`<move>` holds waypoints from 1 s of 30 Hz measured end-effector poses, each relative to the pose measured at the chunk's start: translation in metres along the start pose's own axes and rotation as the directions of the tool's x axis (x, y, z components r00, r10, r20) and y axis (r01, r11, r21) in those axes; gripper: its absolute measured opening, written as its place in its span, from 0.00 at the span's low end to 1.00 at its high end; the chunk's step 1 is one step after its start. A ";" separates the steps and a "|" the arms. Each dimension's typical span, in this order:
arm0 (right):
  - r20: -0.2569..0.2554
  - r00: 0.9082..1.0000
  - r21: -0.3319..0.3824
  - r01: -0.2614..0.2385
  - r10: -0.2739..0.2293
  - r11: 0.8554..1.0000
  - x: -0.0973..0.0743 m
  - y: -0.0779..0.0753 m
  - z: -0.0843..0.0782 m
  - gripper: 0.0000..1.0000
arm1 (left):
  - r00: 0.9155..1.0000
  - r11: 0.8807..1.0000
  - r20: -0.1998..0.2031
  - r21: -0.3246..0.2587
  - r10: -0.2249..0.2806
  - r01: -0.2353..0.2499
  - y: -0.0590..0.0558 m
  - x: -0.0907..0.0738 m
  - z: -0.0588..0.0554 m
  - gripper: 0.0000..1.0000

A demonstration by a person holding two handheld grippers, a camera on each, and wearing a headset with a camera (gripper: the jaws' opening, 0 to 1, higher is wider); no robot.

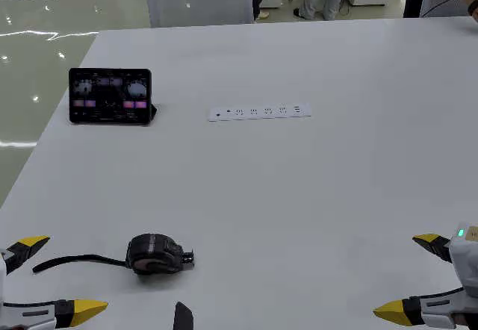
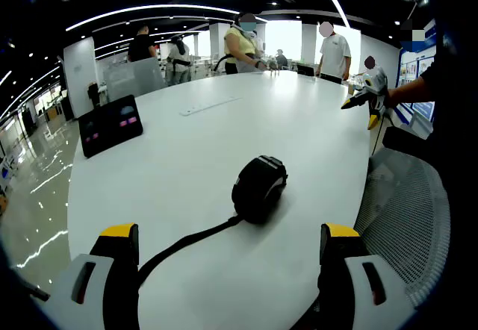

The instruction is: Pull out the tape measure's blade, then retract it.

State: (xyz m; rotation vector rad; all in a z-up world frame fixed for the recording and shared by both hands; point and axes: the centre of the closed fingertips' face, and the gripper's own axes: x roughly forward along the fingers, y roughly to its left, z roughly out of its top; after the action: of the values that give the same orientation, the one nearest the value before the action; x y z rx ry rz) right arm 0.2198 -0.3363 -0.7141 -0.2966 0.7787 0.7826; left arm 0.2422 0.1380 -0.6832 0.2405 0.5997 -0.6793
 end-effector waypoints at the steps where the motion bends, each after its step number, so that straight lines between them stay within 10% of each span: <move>1: -0.001 1.000 0.001 0.000 0.000 1.000 0.000 0.000 0.000 0.97 | 1.000 1.000 -0.001 0.002 -0.001 0.001 0.000 0.000 0.000 0.99; 24: -0.025 0.999 -0.016 -0.025 0.025 1.000 -0.001 0.003 -0.005 0.99 | 0.999 0.998 -0.018 0.044 -0.042 0.043 -0.002 0.006 0.009 0.99; 30: -0.031 0.999 -0.053 -0.028 0.027 0.998 0.004 0.001 0.003 0.99 | 0.989 0.988 -0.095 0.103 -0.109 0.118 -0.010 0.009 0.006 0.99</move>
State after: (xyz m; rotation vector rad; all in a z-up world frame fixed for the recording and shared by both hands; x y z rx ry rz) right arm 0.2223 -0.3317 -0.7146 -0.3466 0.7928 0.8270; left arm 0.2436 0.1234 -0.6838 0.3414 0.6667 -0.8157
